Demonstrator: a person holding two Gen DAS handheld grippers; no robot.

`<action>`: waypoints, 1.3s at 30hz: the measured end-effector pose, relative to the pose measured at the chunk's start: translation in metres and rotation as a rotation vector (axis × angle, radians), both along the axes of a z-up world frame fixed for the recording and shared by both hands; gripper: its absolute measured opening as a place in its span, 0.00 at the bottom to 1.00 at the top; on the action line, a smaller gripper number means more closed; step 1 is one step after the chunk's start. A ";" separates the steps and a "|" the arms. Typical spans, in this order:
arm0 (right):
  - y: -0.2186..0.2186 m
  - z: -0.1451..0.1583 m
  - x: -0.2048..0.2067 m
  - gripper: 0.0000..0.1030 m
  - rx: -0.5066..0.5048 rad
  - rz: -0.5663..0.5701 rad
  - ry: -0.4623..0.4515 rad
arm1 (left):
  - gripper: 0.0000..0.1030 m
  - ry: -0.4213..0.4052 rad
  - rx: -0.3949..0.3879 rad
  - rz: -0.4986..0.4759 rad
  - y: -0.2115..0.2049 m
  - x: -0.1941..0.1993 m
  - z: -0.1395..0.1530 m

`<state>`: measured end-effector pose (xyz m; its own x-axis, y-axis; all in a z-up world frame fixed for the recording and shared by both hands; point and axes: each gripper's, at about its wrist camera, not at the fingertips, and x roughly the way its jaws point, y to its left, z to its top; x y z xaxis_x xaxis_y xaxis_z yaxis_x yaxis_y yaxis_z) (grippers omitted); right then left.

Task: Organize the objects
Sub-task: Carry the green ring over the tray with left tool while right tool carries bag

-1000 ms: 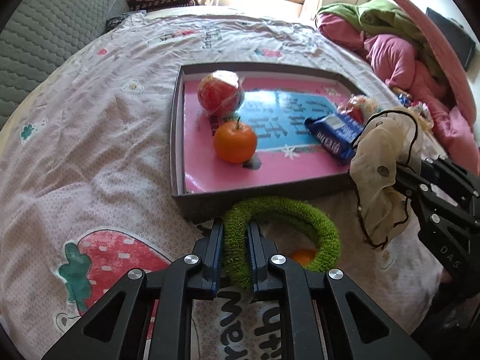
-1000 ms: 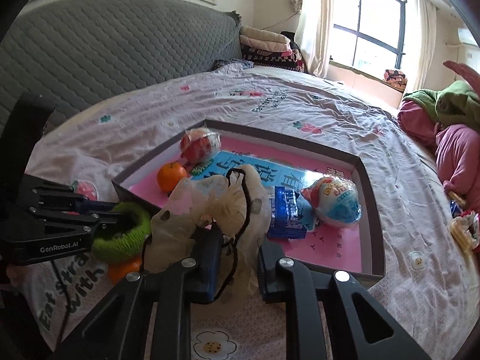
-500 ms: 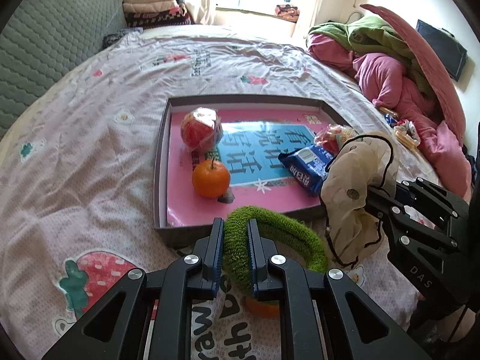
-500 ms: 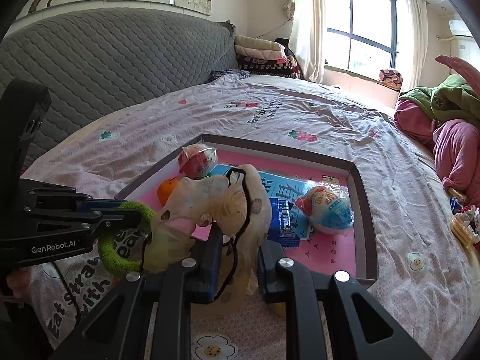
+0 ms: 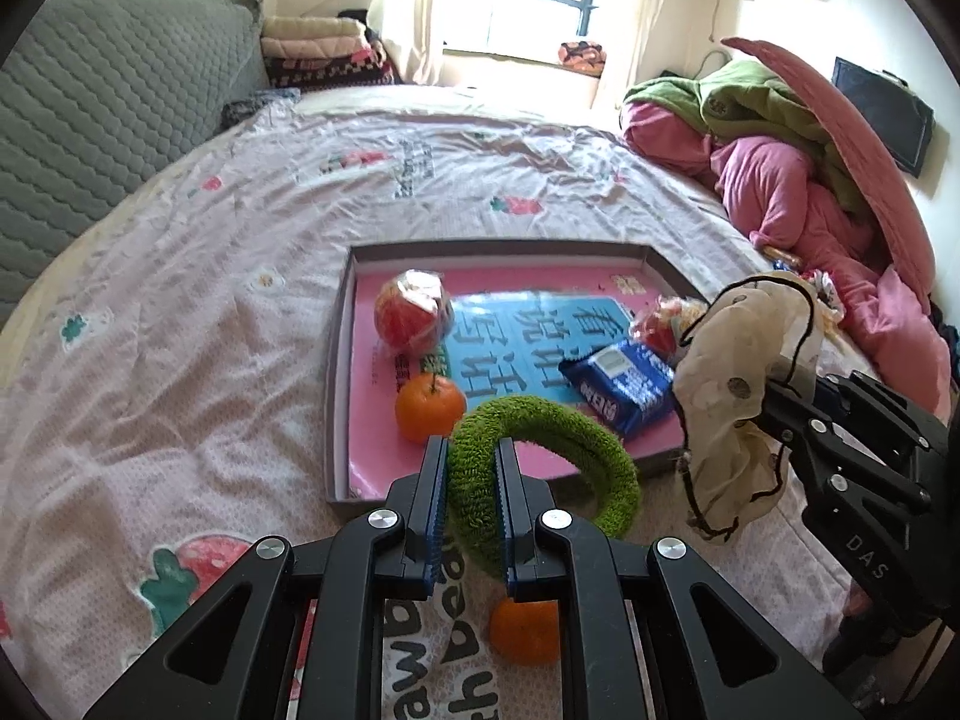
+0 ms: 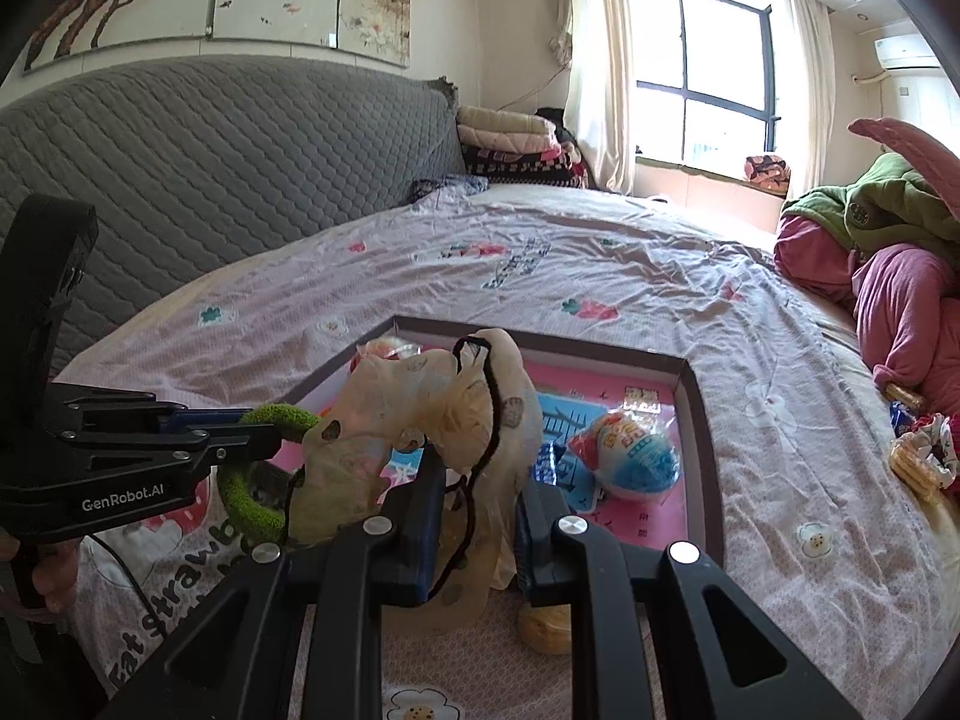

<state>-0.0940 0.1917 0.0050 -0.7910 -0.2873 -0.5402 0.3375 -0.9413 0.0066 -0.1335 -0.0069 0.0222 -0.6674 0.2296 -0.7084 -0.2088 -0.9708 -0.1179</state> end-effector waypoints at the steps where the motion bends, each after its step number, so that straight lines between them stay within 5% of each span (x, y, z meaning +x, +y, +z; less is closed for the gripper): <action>1: 0.001 0.001 0.000 0.20 -0.001 -0.002 0.007 | 0.14 0.007 0.005 0.004 0.000 0.000 0.002; 18: 0.024 0.025 0.005 0.20 -0.025 -0.073 0.117 | 0.14 0.094 0.013 0.046 0.010 -0.008 0.027; 32: 0.046 0.049 0.008 0.20 -0.014 -0.137 0.229 | 0.14 0.254 -0.015 0.081 0.009 -0.004 0.054; 39: 0.048 0.056 0.004 0.20 -0.016 -0.144 0.255 | 0.14 0.252 -0.004 0.076 0.019 -0.010 0.049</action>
